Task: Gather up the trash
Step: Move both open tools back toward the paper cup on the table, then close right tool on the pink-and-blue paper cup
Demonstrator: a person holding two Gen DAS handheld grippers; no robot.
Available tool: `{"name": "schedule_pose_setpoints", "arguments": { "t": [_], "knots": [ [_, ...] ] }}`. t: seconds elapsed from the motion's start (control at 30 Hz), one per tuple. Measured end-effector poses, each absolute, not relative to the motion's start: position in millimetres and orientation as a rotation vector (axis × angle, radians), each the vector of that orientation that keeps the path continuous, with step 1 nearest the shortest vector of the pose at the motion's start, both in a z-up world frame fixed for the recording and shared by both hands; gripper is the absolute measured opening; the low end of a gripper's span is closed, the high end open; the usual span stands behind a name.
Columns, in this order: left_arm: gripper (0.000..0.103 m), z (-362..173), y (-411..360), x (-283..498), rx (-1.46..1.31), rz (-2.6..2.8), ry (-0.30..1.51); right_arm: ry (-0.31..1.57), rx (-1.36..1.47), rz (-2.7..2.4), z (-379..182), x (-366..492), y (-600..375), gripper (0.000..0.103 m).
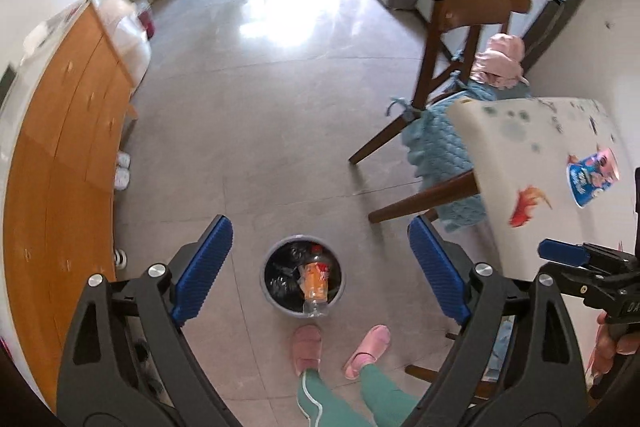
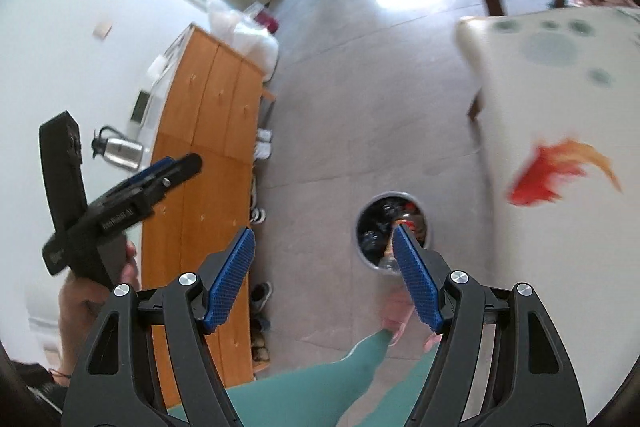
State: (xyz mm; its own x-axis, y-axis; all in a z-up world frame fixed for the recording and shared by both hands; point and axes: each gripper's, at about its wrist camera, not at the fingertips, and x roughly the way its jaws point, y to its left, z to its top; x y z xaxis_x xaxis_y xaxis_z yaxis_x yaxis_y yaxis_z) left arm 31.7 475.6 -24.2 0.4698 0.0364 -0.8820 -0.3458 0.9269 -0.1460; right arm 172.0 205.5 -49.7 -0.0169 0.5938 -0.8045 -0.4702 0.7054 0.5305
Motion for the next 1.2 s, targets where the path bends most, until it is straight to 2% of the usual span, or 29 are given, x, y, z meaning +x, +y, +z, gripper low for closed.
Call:
{"name": "schedule_pose_setpoints", "arguments": {
  "t": [0.1, 0.57, 0.9, 1.2],
  "knots": [
    [0.088, -8.1, 454.4, 46.7, -0.269, 0.176, 1.040, 1.305, 0.148, 0.767, -40.6, 177.7, 161.5, 0.076],
    [0.089, 39.3, 312.2, 130.2, -0.106, -0.133, 1.013, 1.168, 0.224, 0.364, -18.9, 215.3, -27.2, 0.077],
    [0.089, 40.5, 234.5, 170.5, -0.078, -0.188, 1.039, 1.151, 0.207, 0.264, -40.1, 257.7, -71.1, 0.088],
    [0.089, 13.1, 211.8, 189.2, -0.121, -0.148, 1.096, 1.173, 0.173, 0.297, -62.8, 299.1, -67.7, 0.088]
  ]
}}
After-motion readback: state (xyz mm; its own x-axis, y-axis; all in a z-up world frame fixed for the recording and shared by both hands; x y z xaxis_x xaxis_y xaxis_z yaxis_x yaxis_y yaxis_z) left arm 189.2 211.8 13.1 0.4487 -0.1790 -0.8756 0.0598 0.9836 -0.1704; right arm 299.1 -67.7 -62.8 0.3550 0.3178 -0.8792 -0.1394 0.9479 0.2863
